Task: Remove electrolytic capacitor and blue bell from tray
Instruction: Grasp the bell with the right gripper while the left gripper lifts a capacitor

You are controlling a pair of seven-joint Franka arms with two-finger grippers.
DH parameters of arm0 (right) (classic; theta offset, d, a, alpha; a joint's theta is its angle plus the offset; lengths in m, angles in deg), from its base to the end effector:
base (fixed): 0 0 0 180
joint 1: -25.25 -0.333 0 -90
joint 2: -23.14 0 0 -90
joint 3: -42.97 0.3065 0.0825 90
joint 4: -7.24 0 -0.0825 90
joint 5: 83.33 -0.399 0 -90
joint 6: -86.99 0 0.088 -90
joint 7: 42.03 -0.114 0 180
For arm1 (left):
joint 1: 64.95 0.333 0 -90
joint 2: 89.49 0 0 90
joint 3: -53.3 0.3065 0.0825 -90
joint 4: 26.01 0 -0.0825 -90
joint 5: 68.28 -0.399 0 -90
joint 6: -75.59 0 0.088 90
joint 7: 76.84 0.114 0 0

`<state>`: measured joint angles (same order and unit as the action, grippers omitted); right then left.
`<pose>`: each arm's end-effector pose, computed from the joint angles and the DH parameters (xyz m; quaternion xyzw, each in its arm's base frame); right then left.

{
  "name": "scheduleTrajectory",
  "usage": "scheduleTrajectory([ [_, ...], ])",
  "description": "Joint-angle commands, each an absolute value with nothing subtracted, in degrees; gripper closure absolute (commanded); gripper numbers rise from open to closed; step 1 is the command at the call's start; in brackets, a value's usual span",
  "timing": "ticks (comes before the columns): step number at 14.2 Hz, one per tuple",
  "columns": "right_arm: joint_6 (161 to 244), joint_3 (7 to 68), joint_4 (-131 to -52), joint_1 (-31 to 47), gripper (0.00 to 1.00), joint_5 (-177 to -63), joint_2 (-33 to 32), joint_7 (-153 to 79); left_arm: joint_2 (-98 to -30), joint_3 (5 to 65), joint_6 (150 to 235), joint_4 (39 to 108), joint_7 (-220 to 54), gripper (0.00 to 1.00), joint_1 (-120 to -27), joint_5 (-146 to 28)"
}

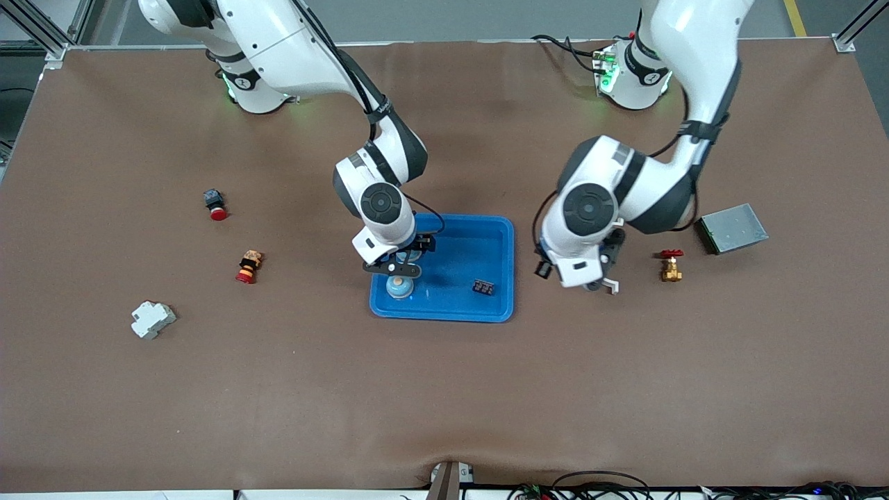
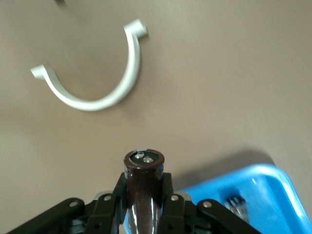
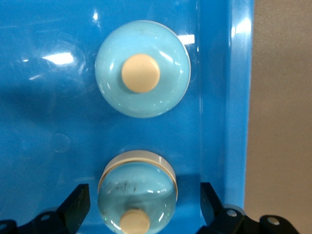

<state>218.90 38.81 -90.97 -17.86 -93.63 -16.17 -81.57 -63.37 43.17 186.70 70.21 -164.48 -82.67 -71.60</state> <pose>0.5126 0.4241 0.1584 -0.9962 0.0612 0.0620 0.0017 0.5851 -0.2937 0.3031 -0.8669 -0.4894 0.0616 0.0723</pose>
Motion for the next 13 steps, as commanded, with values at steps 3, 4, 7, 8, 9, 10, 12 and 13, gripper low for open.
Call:
scheduleTrajectory([
  [3, 219.87, 38.31, -90.94, -18.61, 0.00, -94.58, -16.50, -81.32, -69.89, 42.84, 185.90, 79.80, -156.91, 1.00, -74.89, -72.58],
  [4, 219.88, 38.31, -90.94, -18.61, 0.00, -94.58, -16.59, -81.32, -69.63, 42.84, 185.98, 80.59, -156.65, 1.00, -72.97, -73.02],
  [7, 219.88, 38.31, -90.85, -18.52, 0.34, -94.58, -16.59, -81.32, -69.10, 42.67, 188.95, 83.58, -153.49, 1.00, -68.74, -74.96],
  [8, 219.88, 38.31, -90.85, -18.52, 0.41, -94.58, -16.59, -81.32, -68.66, 42.67, 191.67, 85.33, -153.39, 1.00, -67.95, -74.96],
  [9, 219.88, 38.31, -90.85, -18.52, 0.48, -94.58, -16.59, -81.32, -68.22, 42.67, 194.13, 87.00, -153.22, 1.00, -67.16, -75.13],
  [10, 219.88, 38.31, -90.85, -18.52, 0.58, -94.58, -16.59, -81.32, -67.87, 42.75, 196.51, 88.67, -153.13, 1.00, -66.54, -75.92],
  [12, 219.88, 38.31, -90.85, -18.52, 0.69, -94.58, -16.59, -81.32, -67.52, 42.75, 199.94, 91.66, -153.13, 1.00, -66.18, -77.24],
  [13, 219.70, 38.31, -90.76, -18.52, 0.69, -94.58, -16.50, -81.32, -67.25, 42.75, 201.35, 92.72, -153.13, 1.00, -65.92, -77.76],
])
